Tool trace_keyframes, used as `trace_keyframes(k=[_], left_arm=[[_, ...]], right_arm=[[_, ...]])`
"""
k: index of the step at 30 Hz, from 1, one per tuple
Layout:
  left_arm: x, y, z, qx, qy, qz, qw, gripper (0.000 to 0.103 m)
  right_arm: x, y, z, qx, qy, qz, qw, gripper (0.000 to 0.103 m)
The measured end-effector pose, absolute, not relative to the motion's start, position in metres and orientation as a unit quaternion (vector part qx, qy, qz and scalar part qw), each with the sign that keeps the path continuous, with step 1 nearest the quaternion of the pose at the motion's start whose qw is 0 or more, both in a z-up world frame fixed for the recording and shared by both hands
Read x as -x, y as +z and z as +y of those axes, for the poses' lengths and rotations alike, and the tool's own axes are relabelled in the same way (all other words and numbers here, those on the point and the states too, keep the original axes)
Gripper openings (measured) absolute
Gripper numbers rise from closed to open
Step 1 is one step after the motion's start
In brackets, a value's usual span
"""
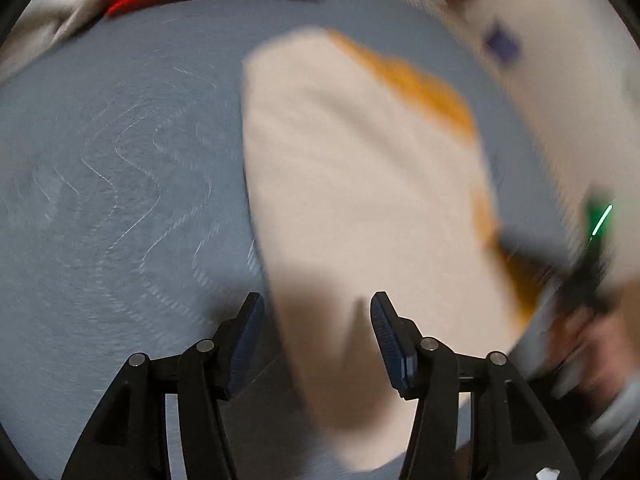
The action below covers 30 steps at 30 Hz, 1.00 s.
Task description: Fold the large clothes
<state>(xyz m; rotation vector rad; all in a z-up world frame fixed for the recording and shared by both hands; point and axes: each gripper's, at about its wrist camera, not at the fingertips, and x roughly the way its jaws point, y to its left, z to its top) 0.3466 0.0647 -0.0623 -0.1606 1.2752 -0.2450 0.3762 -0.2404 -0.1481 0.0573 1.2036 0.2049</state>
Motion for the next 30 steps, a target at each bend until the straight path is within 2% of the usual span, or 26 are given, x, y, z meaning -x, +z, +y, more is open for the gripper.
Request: trace_keyframes(k=[3,6,8,11,13,14,15,16,17,18,22,30], left_arm=[[-0.336,-0.082,0.048,0.004,-0.082,0.600,0.796,0.051],[-0.316,-0.060,0.047,0.003,-0.063,0.563,0.824,0.051],[-0.302,-0.042,0.040,0.000,-0.058,0.535,0.843,0.053],[-0.270,-0.007,0.030,-0.005,-0.068,0.495,0.866,0.066],[-0.254,0.013,0.028,-0.003,-0.063,0.470,0.880,0.082],[-0.242,0.022,0.029,0.002,-0.061,0.456,0.888,0.084],[-0.230,0.030,0.033,0.011,-0.063,0.442,0.895,0.086],[-0.218,0.038,0.029,0.015,-0.065,0.434,0.898,0.090],[-0.201,0.046,0.025,0.018,-0.063,0.425,0.903,0.092],[-0.193,0.045,0.029,0.018,-0.060,0.419,0.906,0.095],[-0.141,0.057,0.031,0.030,-0.035,0.390,0.919,0.102],[-0.083,0.044,0.020,0.103,-0.027,0.390,0.915,0.102]], right_arm=[[-0.368,-0.141,-0.233,0.027,0.079,0.547,0.833,0.036],[-0.354,-0.129,-0.228,0.042,0.080,0.536,0.839,0.036],[-0.336,-0.117,-0.233,0.089,0.058,0.514,0.851,0.036],[-0.308,-0.087,-0.226,0.177,0.011,0.431,0.885,0.036],[-0.282,-0.061,-0.220,0.197,0.004,0.374,0.906,0.037],[-0.268,-0.047,-0.219,0.192,0.008,0.348,0.918,0.043],[-0.252,-0.033,-0.219,0.179,0.008,0.325,0.929,0.057],[-0.236,-0.023,-0.220,0.162,0.006,0.308,0.938,0.066],[-0.224,-0.015,-0.221,0.148,0.004,0.297,0.943,0.081],[-0.207,-0.006,-0.222,0.130,0.003,0.283,0.950,0.089],[-0.152,0.008,-0.220,0.098,0.015,0.269,0.958,0.100],[-0.090,-0.008,-0.217,0.055,0.058,0.341,0.937,0.101]])
